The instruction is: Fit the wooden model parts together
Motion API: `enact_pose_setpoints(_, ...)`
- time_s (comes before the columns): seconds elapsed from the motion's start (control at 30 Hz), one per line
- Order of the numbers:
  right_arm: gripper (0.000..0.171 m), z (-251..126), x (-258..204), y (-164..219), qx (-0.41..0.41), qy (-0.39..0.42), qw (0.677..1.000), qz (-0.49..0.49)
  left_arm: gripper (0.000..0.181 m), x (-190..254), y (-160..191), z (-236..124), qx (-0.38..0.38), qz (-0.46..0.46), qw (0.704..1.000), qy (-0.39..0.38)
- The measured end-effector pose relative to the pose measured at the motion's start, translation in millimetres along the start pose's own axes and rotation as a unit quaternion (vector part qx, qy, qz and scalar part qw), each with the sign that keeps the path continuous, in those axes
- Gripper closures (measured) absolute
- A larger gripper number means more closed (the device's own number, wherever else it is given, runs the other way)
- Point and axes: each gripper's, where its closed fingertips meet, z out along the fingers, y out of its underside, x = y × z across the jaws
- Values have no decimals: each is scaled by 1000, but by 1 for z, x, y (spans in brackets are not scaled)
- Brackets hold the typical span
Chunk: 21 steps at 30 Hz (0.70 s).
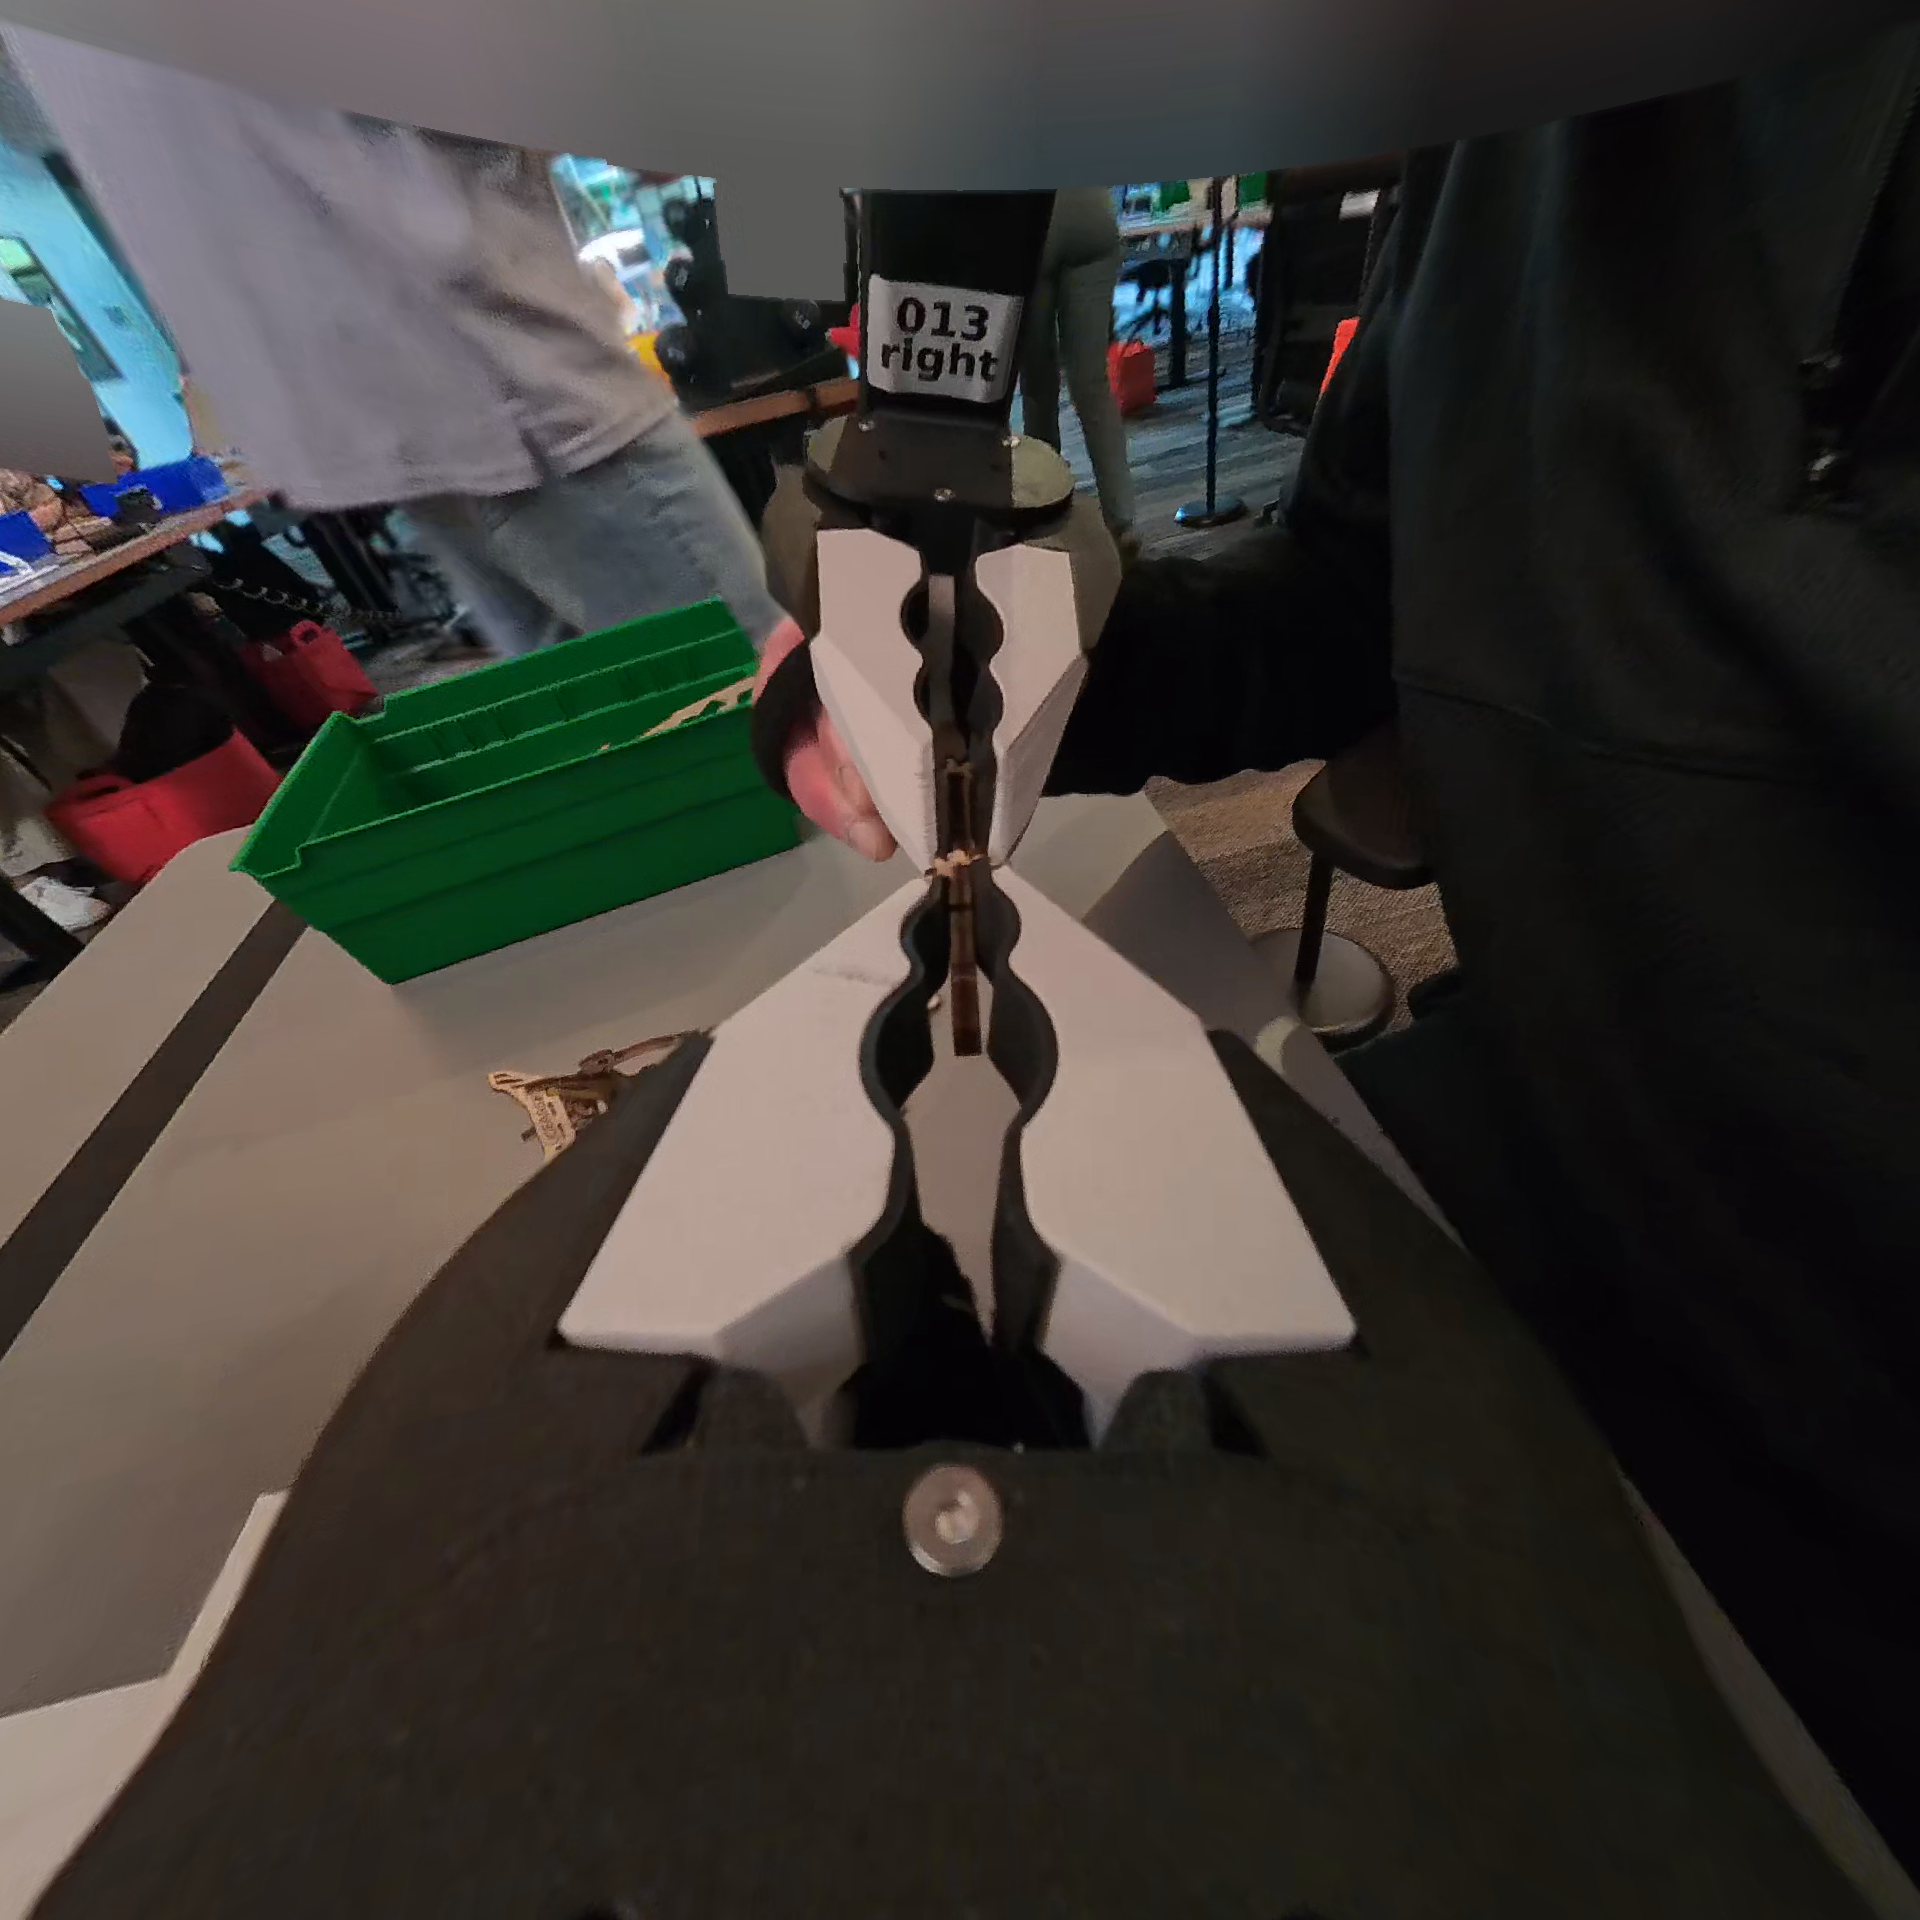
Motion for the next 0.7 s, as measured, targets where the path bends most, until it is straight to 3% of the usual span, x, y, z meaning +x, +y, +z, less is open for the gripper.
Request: enact_pose_setpoints(0.7,169,13,1,11,2,-2,999,32,179,-1,10,-16,1,-33,999,-41)
